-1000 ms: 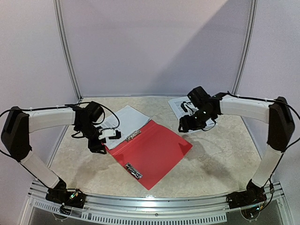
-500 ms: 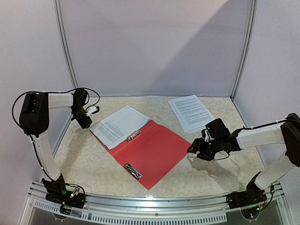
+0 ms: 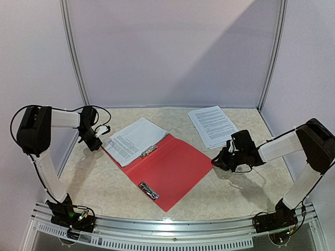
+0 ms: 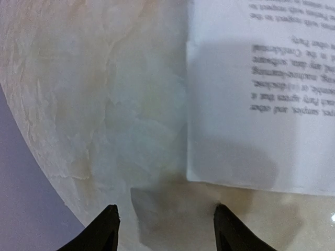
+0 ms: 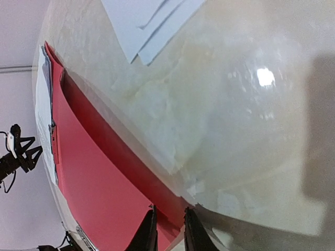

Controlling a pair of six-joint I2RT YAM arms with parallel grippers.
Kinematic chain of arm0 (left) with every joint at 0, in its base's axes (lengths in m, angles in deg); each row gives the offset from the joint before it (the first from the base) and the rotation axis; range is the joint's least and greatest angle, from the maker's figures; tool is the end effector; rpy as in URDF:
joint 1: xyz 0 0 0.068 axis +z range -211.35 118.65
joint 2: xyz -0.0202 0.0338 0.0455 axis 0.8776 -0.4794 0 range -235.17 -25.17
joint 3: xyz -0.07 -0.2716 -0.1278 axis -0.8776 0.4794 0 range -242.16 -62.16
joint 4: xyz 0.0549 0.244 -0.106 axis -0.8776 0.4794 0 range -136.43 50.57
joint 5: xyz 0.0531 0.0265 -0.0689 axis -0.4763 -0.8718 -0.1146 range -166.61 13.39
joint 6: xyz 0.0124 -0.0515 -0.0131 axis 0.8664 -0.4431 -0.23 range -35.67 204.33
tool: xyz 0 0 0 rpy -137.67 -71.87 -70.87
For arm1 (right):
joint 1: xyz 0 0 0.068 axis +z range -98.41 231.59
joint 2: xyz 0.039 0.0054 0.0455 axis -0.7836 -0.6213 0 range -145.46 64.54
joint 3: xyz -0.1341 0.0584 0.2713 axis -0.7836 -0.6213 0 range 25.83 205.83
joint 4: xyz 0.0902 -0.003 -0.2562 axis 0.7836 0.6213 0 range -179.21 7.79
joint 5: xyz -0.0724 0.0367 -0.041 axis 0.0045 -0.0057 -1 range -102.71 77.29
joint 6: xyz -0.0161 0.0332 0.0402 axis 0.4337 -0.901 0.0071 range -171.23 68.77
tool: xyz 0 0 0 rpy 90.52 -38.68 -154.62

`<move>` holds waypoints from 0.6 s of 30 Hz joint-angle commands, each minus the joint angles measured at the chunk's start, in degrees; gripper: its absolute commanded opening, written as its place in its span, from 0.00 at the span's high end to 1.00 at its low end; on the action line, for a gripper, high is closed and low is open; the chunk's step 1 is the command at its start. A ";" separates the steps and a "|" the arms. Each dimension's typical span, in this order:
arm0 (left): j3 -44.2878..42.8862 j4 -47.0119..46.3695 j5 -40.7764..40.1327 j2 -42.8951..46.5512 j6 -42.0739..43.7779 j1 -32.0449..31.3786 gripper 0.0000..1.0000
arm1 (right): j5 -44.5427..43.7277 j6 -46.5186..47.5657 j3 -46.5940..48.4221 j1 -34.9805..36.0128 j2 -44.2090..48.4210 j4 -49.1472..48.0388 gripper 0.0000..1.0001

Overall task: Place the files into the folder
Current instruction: Rotate the folder with some files at the center of the board.

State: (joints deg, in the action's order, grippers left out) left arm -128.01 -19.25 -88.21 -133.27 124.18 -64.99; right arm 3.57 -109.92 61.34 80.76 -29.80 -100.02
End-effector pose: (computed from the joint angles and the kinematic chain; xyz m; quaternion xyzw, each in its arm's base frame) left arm 0.3813 -0.0168 0.1686 0.3459 0.9159 0.1497 0.1380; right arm 0.2566 0.1550 0.1441 0.1865 0.9067 0.3412 0.1636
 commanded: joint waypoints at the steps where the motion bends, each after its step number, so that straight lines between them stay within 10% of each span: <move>1: 5.44 2.79 4.83 2.58 1.63 -1.62 0.37 | 2.31 2.61 3.06 -2.56 -2.89 -1.08 0.89; 18: 15.71 10.71 10.38 18.83 5.48 -5.97 0.36 | 9.62 11.85 11.36 -7.77 -6.22 5.29 1.00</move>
State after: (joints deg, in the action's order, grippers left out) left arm -113.87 -13.09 -80.03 -118.56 127.44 -68.66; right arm 11.68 -103.47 68.68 74.33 -35.94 -99.26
